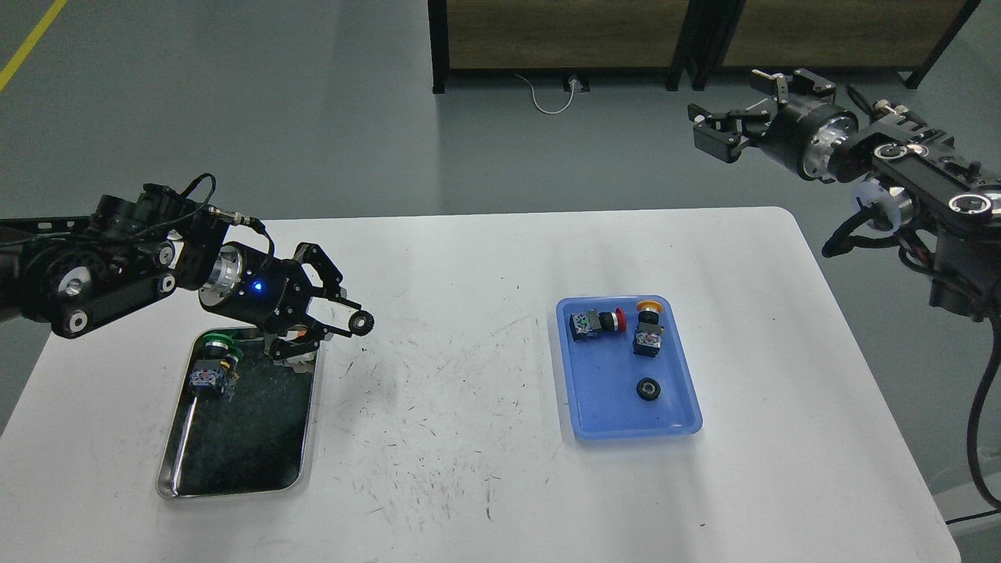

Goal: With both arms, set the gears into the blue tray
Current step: 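Lift the left gripper and move it toward the blue tray, then hold the left gripper above the table near the blue tray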

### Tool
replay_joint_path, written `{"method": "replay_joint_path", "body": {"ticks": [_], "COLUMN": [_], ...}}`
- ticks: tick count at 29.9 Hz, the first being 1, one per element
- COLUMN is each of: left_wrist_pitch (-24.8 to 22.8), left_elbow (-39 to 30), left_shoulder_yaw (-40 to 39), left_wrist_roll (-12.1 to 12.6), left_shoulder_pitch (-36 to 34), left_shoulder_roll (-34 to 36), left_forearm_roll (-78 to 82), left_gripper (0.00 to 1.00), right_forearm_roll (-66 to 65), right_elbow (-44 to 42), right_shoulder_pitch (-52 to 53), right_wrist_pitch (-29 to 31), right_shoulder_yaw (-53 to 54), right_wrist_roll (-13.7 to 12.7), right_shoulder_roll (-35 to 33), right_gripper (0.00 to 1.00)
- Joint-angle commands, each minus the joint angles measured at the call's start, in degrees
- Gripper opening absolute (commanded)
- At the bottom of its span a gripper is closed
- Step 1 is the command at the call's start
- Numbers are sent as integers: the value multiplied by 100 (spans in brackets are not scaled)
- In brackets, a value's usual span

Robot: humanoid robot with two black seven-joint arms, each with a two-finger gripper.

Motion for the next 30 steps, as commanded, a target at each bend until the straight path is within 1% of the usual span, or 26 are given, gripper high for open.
{"method": "replay_joint_path", "body": {"ticks": [1,14,20,25,30], "left_wrist_pitch": [0,0,0,0,0], "left_elbow": [-38,6,59,454,753], "left_shoulder_yaw": [-37,-46,-19,7,33], "left_wrist_roll": [0,0,0,0,0], "left_shoulder_pitch": [-8,27,185,299,449], "left_shoulder_roll": [-208,-1114,-1500,-1869,-2072], "left_forearm_roll": [-65,-276,-268,-285,-285], "left_gripper": [33,33,33,33,33], "right_forearm_roll": [0,0,0,0,-9], "right_elbow": [-11,-20,-20,-20,-20], "right_shoulder_pitch": [5,-22,-22,-30,-39], "right_wrist_pitch": [-2,-2,-2,-2,-2], "right_shoulder_yaw": [-8,-16,-34,-43,-43], "right_wrist_roll": [-4,-4,-4,-4,-4], "right_shoulder_roll": [5,-12,-3,5,5], "right_gripper": [96,96,96,96,96]}}
